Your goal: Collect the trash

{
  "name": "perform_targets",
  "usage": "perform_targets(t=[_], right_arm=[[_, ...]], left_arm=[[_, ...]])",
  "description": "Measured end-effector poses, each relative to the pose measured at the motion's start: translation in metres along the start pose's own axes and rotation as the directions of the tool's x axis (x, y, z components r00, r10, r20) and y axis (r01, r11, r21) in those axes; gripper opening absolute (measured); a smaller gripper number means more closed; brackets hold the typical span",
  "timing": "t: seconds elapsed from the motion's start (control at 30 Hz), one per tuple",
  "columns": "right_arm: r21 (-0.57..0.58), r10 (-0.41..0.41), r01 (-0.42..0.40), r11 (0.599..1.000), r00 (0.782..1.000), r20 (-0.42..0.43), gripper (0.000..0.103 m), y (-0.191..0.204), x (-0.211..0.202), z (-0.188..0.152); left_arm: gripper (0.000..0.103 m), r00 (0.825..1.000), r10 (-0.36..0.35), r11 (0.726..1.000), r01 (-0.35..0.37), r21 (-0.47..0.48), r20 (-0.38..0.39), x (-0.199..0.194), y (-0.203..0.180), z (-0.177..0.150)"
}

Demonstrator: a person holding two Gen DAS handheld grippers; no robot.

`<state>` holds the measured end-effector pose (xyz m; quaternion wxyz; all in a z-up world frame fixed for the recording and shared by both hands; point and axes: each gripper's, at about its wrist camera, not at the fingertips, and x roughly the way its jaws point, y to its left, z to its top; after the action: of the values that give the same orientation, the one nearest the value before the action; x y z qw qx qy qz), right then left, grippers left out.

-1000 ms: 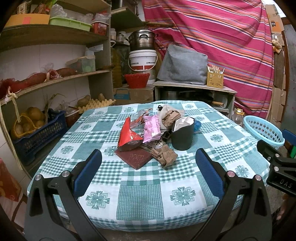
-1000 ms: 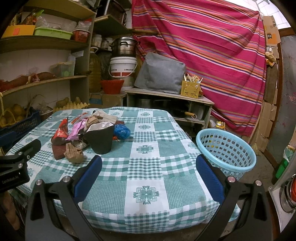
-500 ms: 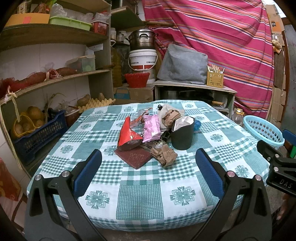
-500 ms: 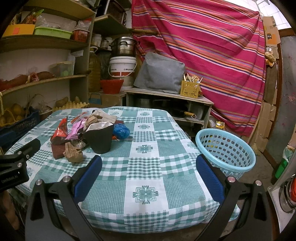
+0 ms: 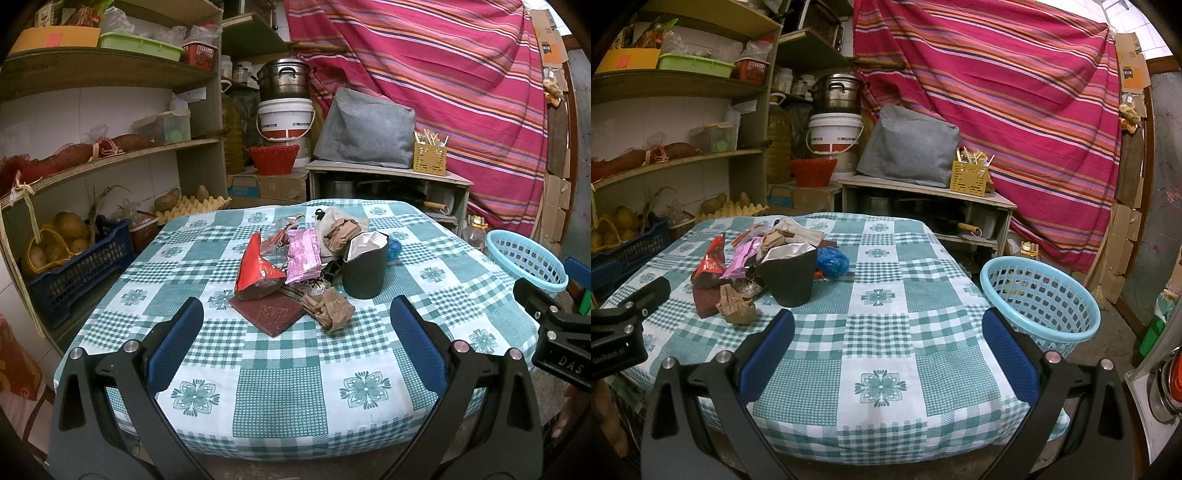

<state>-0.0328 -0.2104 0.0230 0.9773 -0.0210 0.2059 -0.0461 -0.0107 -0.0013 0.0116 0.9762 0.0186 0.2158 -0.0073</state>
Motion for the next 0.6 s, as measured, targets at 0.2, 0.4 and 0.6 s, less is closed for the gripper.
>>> perform_targets(t=[0.2,0.4,0.6], right_arm=[[0.0,-0.001,0.001,1.0,1.0,0.002,0.099,-0.001,-0.0006,-0.0002],[0.002,0.0,0.0,1.0,1.0,0.002,0.099,-0.0013,-0.001,0.0001],[0.002,-0.002,0.002,1.0,1.0,0.004,0.099,-0.004,-0.0017,0.0006]], left_arm=[[0.098,1.0,0.001,1.0,-0.001,0.0,-0.001,0.0002,-0.0005,0.0],[0.098,1.0,-0.001,1.0,0.001,-0.001,-0.001,0.001,-0.0005,-0.0005],[0.098,1.0,-0.004,1.0,0.004,-0.003,-0.007,0.0,0.0002,-0.0002]])
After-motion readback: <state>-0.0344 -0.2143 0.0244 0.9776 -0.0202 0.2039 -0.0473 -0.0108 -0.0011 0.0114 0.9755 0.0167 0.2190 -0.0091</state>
